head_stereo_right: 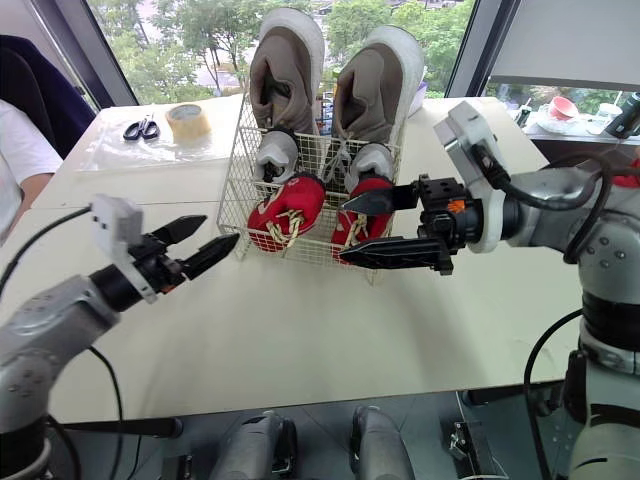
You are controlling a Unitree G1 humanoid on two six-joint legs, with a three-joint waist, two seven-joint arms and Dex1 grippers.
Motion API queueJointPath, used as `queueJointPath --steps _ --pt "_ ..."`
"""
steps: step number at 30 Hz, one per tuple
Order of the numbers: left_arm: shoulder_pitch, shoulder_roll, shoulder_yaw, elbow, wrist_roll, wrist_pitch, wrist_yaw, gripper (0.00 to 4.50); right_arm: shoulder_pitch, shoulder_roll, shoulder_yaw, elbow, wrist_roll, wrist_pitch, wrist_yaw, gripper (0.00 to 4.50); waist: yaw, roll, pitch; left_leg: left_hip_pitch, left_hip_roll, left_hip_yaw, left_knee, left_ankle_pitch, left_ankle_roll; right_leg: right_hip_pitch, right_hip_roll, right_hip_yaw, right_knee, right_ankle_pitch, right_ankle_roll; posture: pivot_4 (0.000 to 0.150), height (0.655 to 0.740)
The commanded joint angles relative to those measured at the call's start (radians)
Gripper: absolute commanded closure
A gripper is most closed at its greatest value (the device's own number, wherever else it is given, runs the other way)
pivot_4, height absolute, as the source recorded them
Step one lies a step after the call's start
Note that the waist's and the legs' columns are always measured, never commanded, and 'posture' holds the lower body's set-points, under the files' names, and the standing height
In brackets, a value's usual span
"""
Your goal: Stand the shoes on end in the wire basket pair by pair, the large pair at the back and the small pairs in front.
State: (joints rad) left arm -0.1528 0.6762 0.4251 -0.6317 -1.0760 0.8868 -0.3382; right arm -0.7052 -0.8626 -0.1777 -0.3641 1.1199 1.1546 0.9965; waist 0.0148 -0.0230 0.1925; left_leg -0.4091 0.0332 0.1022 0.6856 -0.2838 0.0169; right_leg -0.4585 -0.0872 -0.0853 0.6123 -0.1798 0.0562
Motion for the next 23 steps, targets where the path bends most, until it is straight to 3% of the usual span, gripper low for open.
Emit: queueJointPath --steps 1,6,11,18,23 --pt "0.039 0.084 0.110 0.037 -0.149 0.057 -0.043 0.36 0.108 0.025 -0.096 -0.070 0.109 0.024 -0.118 0.00 -0.001 0.000 0.000 0.000 -0.001 0.000 0.000 0.000 0.000 0.000 0.000 0.000 0.000 0.000 0.000 0.150 0.7400" --pt "0.185 0.141 0.113 0.032 -0.137 0.072 -0.115 0.36 0.336 -0.006 -0.156 -0.179 0.196 0.047 -0.190 0.00 -0.001 0.001 0.000 0.000 -0.001 0.001 -0.001 0.000 0.000 -0.001 -0.001 0.001 -0.001 -0.001 0.001 0.150 0.7400" --pt "0.309 0.155 0.053 -0.027 -0.061 0.053 -0.182 0.36 0.498 -0.030 -0.171 -0.205 0.163 0.010 -0.197 0.00 -0.001 0.001 0.000 0.001 -0.001 0.001 -0.001 0.000 -0.001 0.000 -0.001 0.001 -0.002 -0.003 -0.003 0.150 0.7400" --pt "0.399 0.133 0.036 -0.001 0.059 -0.011 -0.214 0.36 0.610 -0.004 -0.129 -0.179 0.078 -0.074 -0.188 0.00 -0.001 0.001 0.000 0.001 0.000 0.001 -0.001 -0.001 -0.001 -0.001 0.000 0.001 -0.002 -0.005 -0.007 0.150 0.7400" --pt "0.397 0.100 0.040 0.015 0.062 -0.027 -0.201 0.36 0.607 0.005 -0.083 -0.167 0.038 -0.110 -0.185 0.00 -0.001 0.001 0.000 0.001 0.000 0.001 -0.001 -0.001 -0.001 -0.001 -0.001 0.001 -0.002 -0.005 -0.007 0.150 0.7400"
